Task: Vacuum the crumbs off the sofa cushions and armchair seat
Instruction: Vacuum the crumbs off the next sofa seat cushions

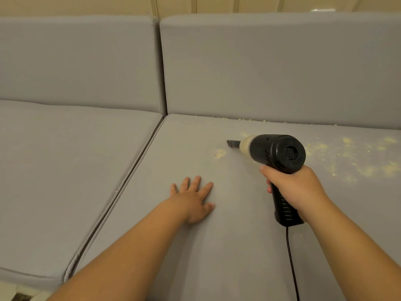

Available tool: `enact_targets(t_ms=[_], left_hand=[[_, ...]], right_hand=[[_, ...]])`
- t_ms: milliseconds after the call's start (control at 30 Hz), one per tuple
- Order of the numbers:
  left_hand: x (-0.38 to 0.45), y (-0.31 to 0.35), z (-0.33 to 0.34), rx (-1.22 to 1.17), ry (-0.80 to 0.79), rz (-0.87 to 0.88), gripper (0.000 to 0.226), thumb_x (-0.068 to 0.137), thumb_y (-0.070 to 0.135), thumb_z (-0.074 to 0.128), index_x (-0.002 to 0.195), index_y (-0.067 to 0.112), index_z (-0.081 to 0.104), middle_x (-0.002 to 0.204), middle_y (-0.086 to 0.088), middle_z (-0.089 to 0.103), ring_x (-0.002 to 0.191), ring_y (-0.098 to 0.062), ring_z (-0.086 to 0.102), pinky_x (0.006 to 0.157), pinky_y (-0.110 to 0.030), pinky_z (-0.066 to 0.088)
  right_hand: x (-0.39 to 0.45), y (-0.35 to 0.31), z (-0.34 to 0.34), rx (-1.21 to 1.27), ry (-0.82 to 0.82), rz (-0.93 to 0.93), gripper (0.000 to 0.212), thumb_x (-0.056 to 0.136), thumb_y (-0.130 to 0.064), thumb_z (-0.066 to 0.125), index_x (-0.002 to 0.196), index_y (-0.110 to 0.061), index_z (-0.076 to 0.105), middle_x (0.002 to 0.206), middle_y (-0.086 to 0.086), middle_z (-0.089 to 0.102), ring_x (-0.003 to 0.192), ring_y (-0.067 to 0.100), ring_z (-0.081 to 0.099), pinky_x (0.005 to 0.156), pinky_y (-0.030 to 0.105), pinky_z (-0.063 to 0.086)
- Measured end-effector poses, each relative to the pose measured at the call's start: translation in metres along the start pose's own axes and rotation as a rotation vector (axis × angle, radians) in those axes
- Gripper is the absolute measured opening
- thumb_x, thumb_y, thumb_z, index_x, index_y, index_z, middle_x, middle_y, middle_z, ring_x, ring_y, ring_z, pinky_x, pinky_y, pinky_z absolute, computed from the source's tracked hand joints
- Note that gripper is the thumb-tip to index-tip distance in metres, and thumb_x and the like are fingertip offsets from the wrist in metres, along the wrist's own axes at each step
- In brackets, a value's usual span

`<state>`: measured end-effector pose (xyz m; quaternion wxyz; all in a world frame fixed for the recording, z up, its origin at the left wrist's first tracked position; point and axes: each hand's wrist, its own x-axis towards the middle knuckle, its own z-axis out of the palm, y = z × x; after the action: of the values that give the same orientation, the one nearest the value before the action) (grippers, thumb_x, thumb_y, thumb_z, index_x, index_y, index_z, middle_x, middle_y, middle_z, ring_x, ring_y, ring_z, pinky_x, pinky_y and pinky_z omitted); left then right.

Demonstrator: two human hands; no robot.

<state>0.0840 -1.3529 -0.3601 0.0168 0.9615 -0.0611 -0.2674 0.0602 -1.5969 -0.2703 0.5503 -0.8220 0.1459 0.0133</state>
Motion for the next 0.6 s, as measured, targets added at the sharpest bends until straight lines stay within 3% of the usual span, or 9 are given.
enact_targets(t_ms=[100,600], left_hand=[[0.002,-0.001,0.002,0.008,0.002,0.001,0.071,0.104,0.067,0.023,0.161,0.046,-0.014,0.171,0.004,-0.024,0.157,-0.028,-0.021,0.124,-0.062,-0.007],[0.006,-0.001,0.006,0.007,0.013,0.001,0.073,0.103,0.069,0.024,0.161,0.047,-0.014,0.171,0.004,-0.024,0.157,-0.029,-0.021,0.124,-0.063,-0.007]], right_hand=[[-0.003,-0.003,-0.005,0.005,-0.025,0.015,0.026,0.086,-0.027,0.08,0.091,-0.002,0.075,0.081,0.016,0.077,0.065,0.02,0.073,0.069,0.036,0.058],[-0.016,-0.007,-0.01,-0.038,-0.049,0.007,0.023,0.087,-0.03,0.08,0.087,-0.008,0.076,0.073,0.01,0.077,0.067,0.022,0.074,0.068,0.033,0.056]])
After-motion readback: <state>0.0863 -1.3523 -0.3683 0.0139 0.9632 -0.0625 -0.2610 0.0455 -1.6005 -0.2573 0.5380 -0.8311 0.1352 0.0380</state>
